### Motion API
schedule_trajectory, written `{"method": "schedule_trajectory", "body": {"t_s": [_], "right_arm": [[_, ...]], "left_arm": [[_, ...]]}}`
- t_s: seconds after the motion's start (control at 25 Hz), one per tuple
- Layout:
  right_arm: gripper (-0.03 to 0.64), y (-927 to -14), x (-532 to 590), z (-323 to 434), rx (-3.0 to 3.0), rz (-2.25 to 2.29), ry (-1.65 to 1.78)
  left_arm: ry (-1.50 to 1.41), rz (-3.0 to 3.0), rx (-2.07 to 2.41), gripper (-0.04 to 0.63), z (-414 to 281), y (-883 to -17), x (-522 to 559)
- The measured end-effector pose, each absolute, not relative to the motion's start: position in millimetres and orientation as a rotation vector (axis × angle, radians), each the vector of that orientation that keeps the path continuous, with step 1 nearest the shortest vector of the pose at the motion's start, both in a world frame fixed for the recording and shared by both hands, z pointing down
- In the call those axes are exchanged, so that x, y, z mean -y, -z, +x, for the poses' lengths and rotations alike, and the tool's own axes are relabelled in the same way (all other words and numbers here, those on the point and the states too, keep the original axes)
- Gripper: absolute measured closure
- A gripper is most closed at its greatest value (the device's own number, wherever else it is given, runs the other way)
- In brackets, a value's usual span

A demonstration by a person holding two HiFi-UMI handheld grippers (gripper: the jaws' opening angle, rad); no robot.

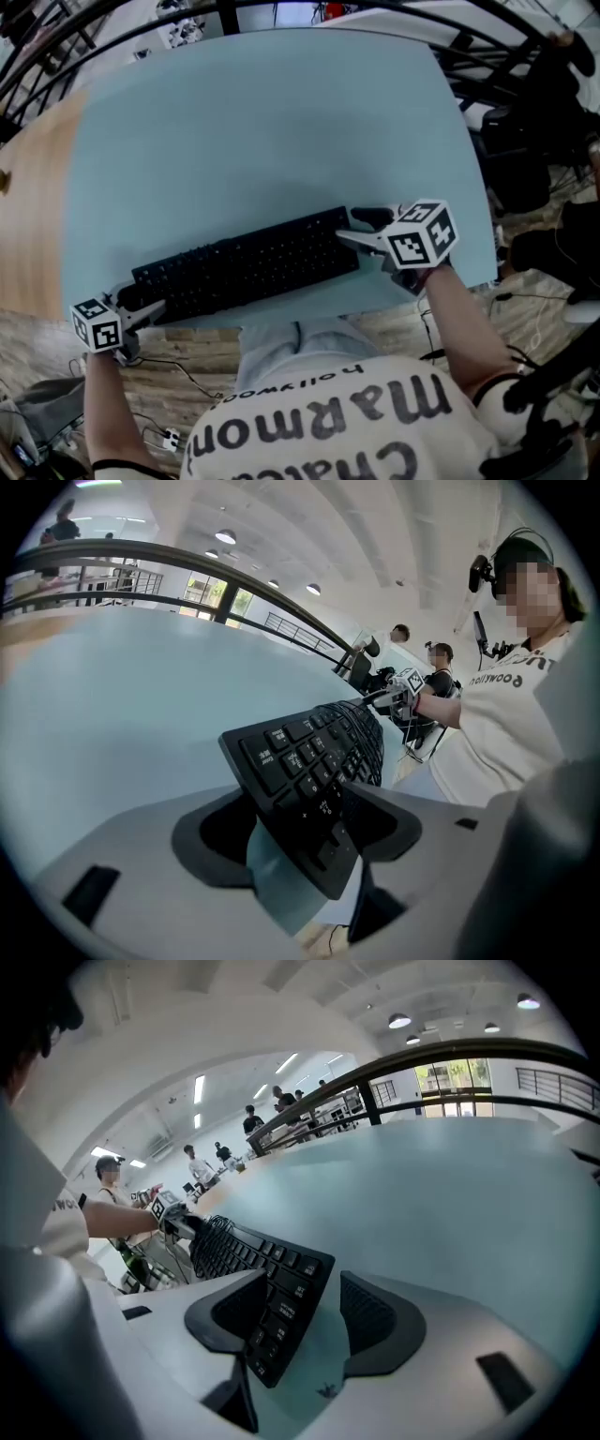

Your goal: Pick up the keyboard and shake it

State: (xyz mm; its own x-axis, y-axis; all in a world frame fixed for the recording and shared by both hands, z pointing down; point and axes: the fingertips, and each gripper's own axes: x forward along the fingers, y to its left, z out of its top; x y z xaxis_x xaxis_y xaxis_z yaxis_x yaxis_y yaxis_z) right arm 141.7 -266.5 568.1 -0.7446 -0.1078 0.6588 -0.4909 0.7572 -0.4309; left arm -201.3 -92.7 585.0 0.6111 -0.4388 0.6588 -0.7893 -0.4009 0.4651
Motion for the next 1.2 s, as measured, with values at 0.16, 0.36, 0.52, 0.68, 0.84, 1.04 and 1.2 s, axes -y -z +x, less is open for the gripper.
{"method": "schedule_trajectory", "body": {"t_s": [0.16,0.36,0.52,0.68,0.84,1.04,1.2], "right_arm": [[0.368,-577,266,138,2.28,0.385,-0.873],[0.411,-576,263,133,2.248,0.376,-0.79],[0.417,-574,263,131,2.207,0.455,-0.758],[0.423,-558,269,134,2.232,0.491,-0.701],[0.431,-544,278,147,2.264,0.532,-0.674],[0.431,-542,281,144,2.281,0.593,-0.625],[0.431,-522,294,147,2.295,0.669,-0.562]], "left_arm": [[-0.609,2.036,0.992,0.311,-200,-581,93],[-0.645,2.015,1.038,0.311,-200,-578,93],[-0.647,1.998,1.05,0.316,-201,-579,86],[-0.484,2.006,1.14,0.337,-196,-559,93],[-0.143,2.045,1.337,0.393,-192,-518,111],[-0.171,2.105,1.377,0.4,-189,-511,107],[-0.324,2.178,1.323,0.407,-171,-496,103]]}}
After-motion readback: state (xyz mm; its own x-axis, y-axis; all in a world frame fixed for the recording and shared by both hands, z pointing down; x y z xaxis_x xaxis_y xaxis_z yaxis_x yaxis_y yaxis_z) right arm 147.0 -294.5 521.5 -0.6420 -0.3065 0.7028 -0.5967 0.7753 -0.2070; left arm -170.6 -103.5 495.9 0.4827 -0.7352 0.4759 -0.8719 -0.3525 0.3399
